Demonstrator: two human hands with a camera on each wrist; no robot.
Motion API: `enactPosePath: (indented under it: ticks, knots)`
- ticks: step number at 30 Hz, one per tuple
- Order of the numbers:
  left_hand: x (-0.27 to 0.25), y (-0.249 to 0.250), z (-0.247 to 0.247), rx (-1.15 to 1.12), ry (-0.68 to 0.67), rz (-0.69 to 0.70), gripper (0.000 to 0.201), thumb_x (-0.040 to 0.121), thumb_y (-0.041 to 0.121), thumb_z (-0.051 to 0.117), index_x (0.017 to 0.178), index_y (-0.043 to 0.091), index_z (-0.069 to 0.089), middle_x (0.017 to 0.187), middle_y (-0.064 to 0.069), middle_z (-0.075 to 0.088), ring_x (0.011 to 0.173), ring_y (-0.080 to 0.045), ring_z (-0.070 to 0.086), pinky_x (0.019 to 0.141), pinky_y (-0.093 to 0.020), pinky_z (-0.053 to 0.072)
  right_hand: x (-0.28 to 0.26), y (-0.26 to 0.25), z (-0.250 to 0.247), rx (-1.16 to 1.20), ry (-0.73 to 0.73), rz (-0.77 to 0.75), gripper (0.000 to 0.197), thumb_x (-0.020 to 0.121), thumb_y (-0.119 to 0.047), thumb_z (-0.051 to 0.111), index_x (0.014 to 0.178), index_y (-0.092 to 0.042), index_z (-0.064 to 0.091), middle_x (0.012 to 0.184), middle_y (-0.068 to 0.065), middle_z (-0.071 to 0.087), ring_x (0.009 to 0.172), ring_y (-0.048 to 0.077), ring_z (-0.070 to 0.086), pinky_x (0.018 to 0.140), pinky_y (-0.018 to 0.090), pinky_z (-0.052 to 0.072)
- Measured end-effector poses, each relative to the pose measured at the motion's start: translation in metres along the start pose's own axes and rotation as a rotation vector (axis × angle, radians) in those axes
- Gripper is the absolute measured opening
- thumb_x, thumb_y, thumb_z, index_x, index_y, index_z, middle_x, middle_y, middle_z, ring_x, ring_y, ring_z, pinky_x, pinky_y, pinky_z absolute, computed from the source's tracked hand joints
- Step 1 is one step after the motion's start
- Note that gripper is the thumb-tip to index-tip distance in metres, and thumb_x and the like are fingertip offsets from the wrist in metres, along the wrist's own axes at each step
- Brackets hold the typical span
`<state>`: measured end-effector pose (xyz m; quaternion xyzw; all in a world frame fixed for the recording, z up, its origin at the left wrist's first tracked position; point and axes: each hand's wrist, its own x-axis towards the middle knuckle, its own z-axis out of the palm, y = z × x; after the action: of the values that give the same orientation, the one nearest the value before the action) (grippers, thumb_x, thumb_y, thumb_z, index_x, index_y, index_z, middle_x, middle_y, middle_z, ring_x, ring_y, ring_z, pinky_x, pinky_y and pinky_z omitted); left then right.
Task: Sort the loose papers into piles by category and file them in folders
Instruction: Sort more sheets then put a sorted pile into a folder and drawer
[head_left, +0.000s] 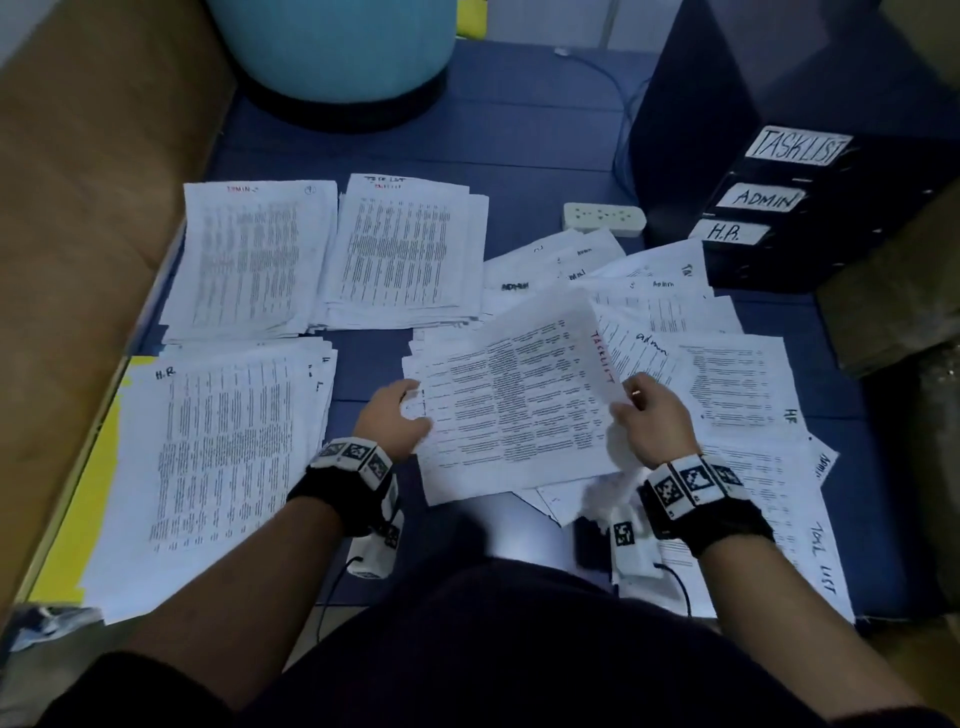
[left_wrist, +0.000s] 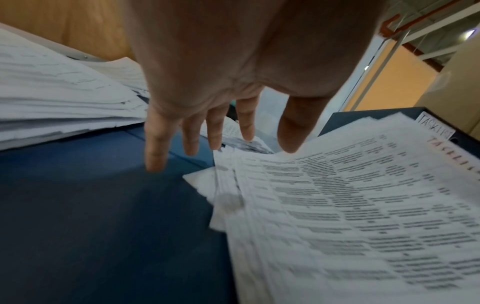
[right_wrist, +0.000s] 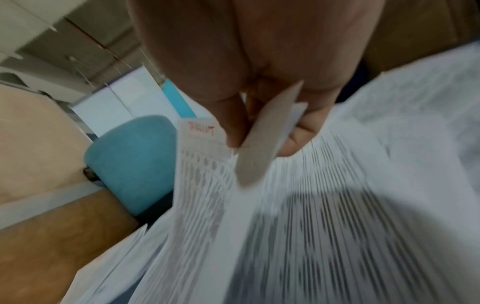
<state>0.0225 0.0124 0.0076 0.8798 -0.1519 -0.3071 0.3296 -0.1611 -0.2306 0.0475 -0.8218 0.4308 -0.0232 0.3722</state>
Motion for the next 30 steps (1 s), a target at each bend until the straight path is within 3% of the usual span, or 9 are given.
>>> enactPosePath:
  ticks: [5, 8, 11, 15, 19, 22, 25, 28, 30]
  knots:
    - [-0.004, 0.04, -0.021, -0.077, 0.089, 0.167, 0.07, 0.085, 0.016, 0.067, 0.145, 0.022, 0.032, 0.145, 0.002, 0.039, 0.13, -0.016, 0.04, 0.096, -0.021, 0.029, 0.007, -0.022, -0.063, 0.06, -0.02, -0.128, 0.009, 0.092, -0.01, 0.06, 0.085, -0.015, 0.06, 0.085, 0.002, 0.068, 0.076, 0.022, 0.06, 0.065, 0.029, 0.046]
    - [-0.005, 0.068, -0.032, -0.078, -0.01, 0.28, 0.069, 0.086, 0.018, 0.068, 0.145, 0.025, 0.033, 0.145, 0.003, 0.042, 0.132, -0.013, 0.04, 0.104, -0.023, 0.027, 0.004, -0.043, -0.085, 0.062, -0.092, -0.2, 0.008, 0.092, -0.006, 0.062, 0.086, -0.012, 0.063, 0.08, 0.002, 0.069, 0.063, 0.01, 0.062, 0.057, 0.016, 0.046]
    - [-0.009, 0.088, -0.035, -0.116, -0.157, 0.341, 0.035, 0.091, 0.01, 0.06, 0.123, 0.023, 0.056, 0.116, 0.002, 0.064, 0.106, -0.013, 0.059, 0.102, -0.034, 0.043, 0.007, -0.061, -0.096, 0.05, -0.143, -0.235, 0.005, 0.09, -0.005, 0.064, 0.086, -0.008, 0.065, 0.074, 0.006, 0.069, 0.054, 0.005, 0.061, 0.051, 0.012, 0.045]
    - [-0.007, 0.092, -0.03, -0.21, -0.118, 0.284, 0.022, 0.095, 0.01, 0.053, 0.111, 0.02, 0.064, 0.075, 0.007, 0.064, 0.055, -0.002, 0.057, 0.065, -0.026, 0.048, 0.021, -0.062, -0.098, 0.13, 0.032, -0.216, 0.008, 0.085, -0.017, 0.072, 0.088, -0.015, 0.065, 0.074, -0.002, 0.064, 0.064, 0.01, 0.053, 0.056, 0.02, 0.041]
    - [-0.003, 0.082, -0.026, -0.469, 0.04, 0.186, 0.024, 0.093, 0.008, 0.056, 0.109, 0.022, 0.067, 0.105, 0.0, 0.071, 0.101, -0.019, 0.065, 0.099, -0.045, 0.047, 0.019, -0.053, -0.077, 0.474, 0.174, -0.087, 0.033, 0.087, -0.018, 0.071, 0.115, -0.02, 0.052, 0.082, -0.001, 0.055, 0.075, 0.017, 0.059, 0.064, 0.03, 0.054]
    - [0.0, 0.08, -0.026, -0.581, 0.119, 0.16, 0.022, 0.093, 0.007, 0.056, 0.097, 0.025, 0.068, 0.094, 0.002, 0.071, 0.086, -0.02, 0.066, 0.088, -0.042, 0.053, 0.007, -0.05, -0.054, 0.625, 0.034, 0.033, 0.037, 0.09, -0.015, 0.067, 0.121, -0.015, 0.047, 0.087, 0.003, 0.06, 0.077, 0.02, 0.065, 0.061, 0.031, 0.054]
    - [0.002, 0.082, -0.026, -0.627, 0.171, 0.139, 0.02, 0.093, 0.008, 0.055, 0.11, 0.011, 0.067, 0.083, 0.004, 0.068, 0.065, -0.015, 0.059, 0.069, -0.032, 0.052, -0.002, -0.047, -0.035, 0.581, -0.046, 0.054, 0.023, 0.09, -0.013, 0.067, 0.109, -0.018, 0.055, 0.089, 0.004, 0.066, 0.084, 0.022, 0.066, 0.079, 0.041, 0.056]
    - [0.002, 0.081, -0.025, -0.68, 0.155, 0.157, 0.021, 0.091, 0.01, 0.056, 0.105, 0.022, 0.067, 0.107, -0.002, 0.071, 0.096, -0.02, 0.065, 0.096, -0.046, 0.049, -0.007, -0.052, -0.03, 0.606, -0.019, -0.005, 0.013, 0.092, -0.003, 0.061, 0.089, -0.015, 0.055, 0.068, -0.011, 0.067, 0.062, 0.005, 0.06, 0.066, 0.026, 0.05]
    - [0.001, 0.081, -0.025, -0.736, 0.129, 0.148, 0.025, 0.091, 0.008, 0.054, 0.1, 0.028, 0.067, 0.11, -0.001, 0.07, 0.106, -0.022, 0.064, 0.1, -0.048, 0.046, -0.008, -0.058, -0.029, 0.7, 0.0, -0.014, 0.024, 0.093, 0.005, 0.054, 0.079, -0.013, 0.047, 0.047, -0.017, 0.055, 0.041, -0.003, 0.049, 0.048, 0.012, 0.04]
